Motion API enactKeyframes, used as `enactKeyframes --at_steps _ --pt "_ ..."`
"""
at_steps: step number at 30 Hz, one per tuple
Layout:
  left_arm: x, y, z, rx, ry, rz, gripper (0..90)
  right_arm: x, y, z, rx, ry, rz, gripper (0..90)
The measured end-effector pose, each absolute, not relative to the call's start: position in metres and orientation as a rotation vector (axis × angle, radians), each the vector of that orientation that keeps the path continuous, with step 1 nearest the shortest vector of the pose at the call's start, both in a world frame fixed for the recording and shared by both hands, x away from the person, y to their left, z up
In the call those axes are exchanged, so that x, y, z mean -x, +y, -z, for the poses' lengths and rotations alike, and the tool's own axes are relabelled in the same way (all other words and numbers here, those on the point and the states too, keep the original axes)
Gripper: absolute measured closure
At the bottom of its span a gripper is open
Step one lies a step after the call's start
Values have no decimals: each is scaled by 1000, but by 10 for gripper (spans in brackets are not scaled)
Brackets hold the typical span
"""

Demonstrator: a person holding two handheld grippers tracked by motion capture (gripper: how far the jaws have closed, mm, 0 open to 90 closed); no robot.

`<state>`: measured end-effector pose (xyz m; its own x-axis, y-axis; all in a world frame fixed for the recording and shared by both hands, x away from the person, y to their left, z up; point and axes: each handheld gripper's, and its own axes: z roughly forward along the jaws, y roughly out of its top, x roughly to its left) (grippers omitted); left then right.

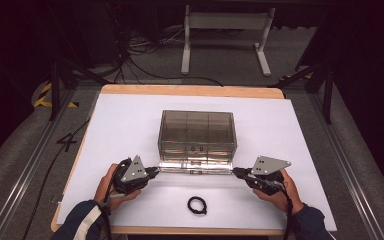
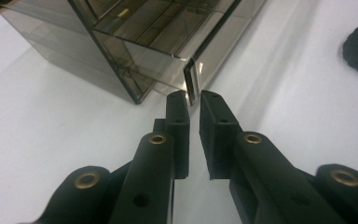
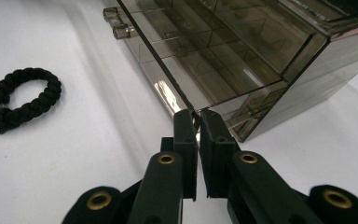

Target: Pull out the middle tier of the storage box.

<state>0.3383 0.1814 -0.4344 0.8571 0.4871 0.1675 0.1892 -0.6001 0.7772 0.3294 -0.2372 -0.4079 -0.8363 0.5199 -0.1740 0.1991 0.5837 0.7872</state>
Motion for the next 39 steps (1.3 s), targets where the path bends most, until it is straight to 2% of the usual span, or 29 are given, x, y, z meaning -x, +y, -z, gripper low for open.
enactKeyframes --at_steps 10,17,21,25,26,30,36,39 --pt "-325 213 438 -2188 539 -483 764 -322 -245 401 -593 2385 -1179 843" --pt "-318 234 441 -2154 564 -496 685 -317 -247 394 -587 2356 -1214 847" --pt "-315 242 444 -2119 566 -456 639 -313 -244 390 -573 2350 -1242 837" --pt "-312 244 447 -2119 556 -436 550 -306 -236 387 -533 2354 -1280 830" --pt "-312 244 448 -2111 564 -432 479 -302 -230 385 -499 2365 -1296 808" --pt "-312 243 451 -2102 590 -428 417 -295 -219 385 -449 2391 -1321 798" --pt "-312 243 455 -2087 640 -444 254 -284 -188 400 -350 2504 -1335 748" --pt "-312 243 457 -2091 646 -449 225 -281 -170 411 -287 2576 -1311 727"
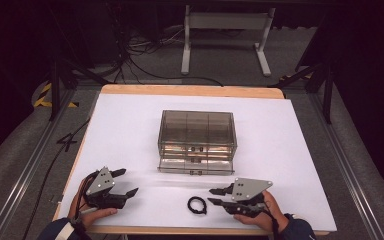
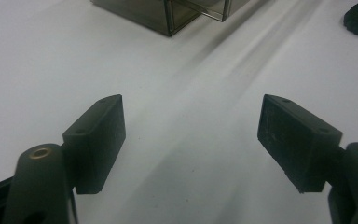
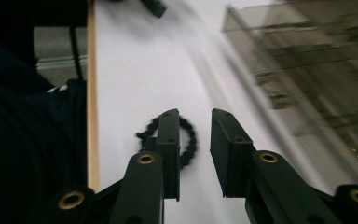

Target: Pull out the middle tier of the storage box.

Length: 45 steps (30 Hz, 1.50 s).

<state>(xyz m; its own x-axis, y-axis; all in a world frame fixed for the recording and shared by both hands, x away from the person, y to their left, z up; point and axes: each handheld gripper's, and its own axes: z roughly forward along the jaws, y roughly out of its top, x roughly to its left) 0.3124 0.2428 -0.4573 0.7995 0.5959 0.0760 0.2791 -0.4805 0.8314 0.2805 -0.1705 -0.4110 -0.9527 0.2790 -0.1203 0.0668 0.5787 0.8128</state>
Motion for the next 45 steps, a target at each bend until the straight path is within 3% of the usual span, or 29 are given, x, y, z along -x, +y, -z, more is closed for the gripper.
enactKeyframes --at_steps 9,17,20,23,29,45 --pt "-315 242 459 -2101 676 -454 158 -284 -139 439 -217 2707 -1231 677" --pt "-314 240 460 -2102 689 -458 143 -281 -135 442 -194 2735 -1212 707" --pt "-313 240 460 -2108 685 -468 142 -280 -134 442 -159 2766 -1185 594" --pt "-314 240 460 -2104 688 -463 142 -278 -132 444 -157 2768 -1166 612" --pt "-313 240 460 -2107 687 -468 141 -277 -131 449 -131 2790 -1156 777" --pt "-315 240 460 -2124 681 -467 142 -277 -136 438 -139 2743 -1203 811"
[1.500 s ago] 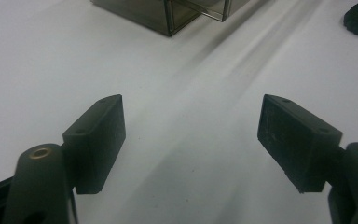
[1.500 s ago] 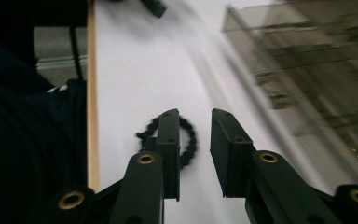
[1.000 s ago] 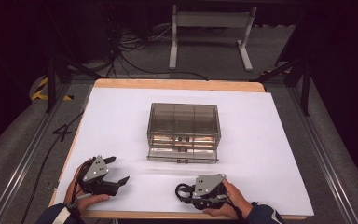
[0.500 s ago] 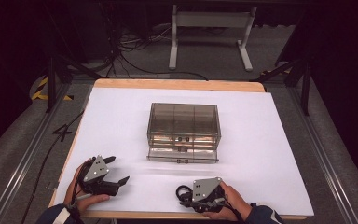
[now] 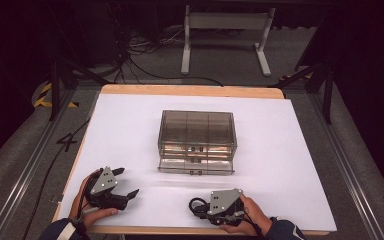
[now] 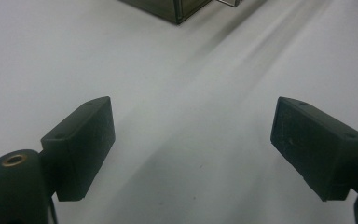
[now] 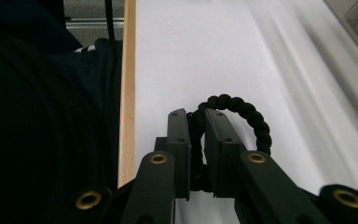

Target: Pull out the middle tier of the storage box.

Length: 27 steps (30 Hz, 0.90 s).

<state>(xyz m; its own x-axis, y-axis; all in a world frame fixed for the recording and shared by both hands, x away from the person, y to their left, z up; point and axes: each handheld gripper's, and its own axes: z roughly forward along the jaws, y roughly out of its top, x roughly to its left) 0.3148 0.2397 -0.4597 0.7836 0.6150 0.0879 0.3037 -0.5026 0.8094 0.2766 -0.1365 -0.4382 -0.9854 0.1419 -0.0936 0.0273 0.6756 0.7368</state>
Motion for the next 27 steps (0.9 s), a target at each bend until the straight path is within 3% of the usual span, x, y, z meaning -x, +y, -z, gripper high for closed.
enactKeyframes --at_steps 27 --pt "-315 240 460 -2121 678 -466 148 -286 -175 390 -200 2552 -1314 811"
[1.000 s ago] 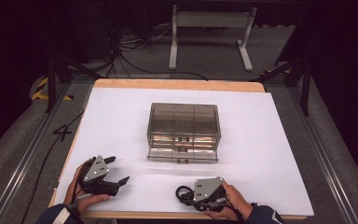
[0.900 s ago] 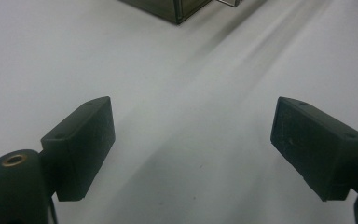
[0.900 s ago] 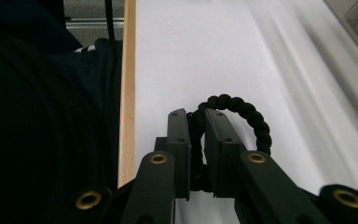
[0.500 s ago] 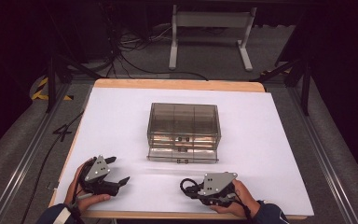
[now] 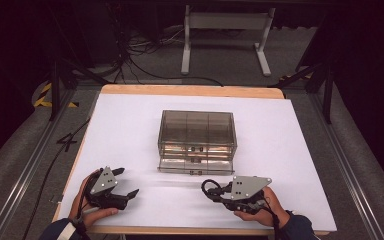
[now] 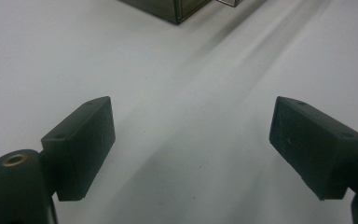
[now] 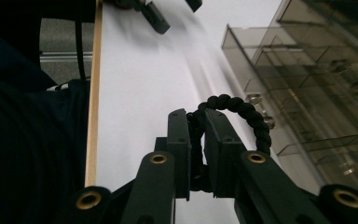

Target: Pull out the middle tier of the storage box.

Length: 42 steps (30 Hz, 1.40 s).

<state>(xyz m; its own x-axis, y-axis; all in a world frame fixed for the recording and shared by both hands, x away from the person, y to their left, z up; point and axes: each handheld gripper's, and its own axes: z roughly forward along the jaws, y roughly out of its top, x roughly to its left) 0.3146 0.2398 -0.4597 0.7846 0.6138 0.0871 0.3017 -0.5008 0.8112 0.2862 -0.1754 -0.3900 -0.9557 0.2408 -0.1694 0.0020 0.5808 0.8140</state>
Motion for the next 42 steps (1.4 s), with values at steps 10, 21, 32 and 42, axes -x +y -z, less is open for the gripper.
enactKeyframes --at_steps 10,21,32,42 --pt "-315 240 460 -2119 679 -464 149 -290 -185 370 -223 2494 -1337 811" --pt "-314 240 460 -2116 679 -464 150 -306 -184 349 -228 2481 -1308 811" --pt "-315 240 460 -2120 676 -464 151 -325 -170 344 -229 2496 -1294 811" --pt "-315 240 460 -2121 673 -462 154 -337 -157 347 -229 2521 -1276 811"
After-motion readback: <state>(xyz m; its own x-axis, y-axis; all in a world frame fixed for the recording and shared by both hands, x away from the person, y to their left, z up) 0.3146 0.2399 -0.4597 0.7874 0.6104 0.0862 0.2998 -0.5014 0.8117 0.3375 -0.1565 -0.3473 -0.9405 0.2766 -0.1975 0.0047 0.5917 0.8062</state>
